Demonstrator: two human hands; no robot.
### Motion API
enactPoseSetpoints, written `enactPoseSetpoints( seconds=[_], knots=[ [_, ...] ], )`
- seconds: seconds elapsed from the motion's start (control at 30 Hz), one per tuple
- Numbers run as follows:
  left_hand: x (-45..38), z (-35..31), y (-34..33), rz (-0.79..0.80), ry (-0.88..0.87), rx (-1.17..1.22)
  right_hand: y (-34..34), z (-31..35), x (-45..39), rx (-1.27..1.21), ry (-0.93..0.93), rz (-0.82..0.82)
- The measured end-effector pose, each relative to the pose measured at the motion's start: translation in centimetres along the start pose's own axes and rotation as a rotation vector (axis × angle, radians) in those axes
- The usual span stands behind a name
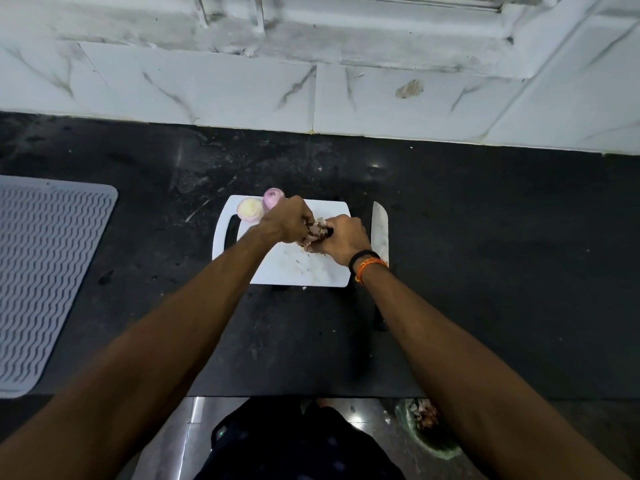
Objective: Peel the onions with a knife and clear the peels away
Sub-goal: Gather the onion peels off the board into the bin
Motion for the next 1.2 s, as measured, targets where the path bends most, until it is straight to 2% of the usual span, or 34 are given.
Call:
enactPoseSetpoints(
  seconds=[0.4,0.73,0.83,0.97,1.2],
  knots=[
    [0.5,-3.3,-1.5,0.078,-0.134,-0.053,1.7,-2.5,3.6,-0.105,-0.172,-0.117],
    [2.1,-13.5,-3.7,0.155,-0.296,-0.091,8.1,-7.8,10.5,-0.211,-0.316,-0.340],
    [4.3,-18.8,-5.9,0.200,-0.395,-0.090,11.0,-11.2,14.7,-0.227,-0.398,-0.421],
    [7.1,-23.5,-9.5,0.265,-0.419,-0.044,13.3,-15.3,20.2,-0.218,-0.497,-0.486],
    [15.1,-32.5,-20.9,0.321,-0.504,0.051,16.0,-25.6,33.5,-0.212,-0.653,-0.614]
  ],
)
Point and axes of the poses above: each hand's wrist, its own x-axis away from the middle knuckle, its own y-axis out of the back of the hand, z = x × y, the point moved 10 cm from there along -x, towards the middle knuckle, and after that the axes turned 5 degrees about -z, right-handed, at the moved point
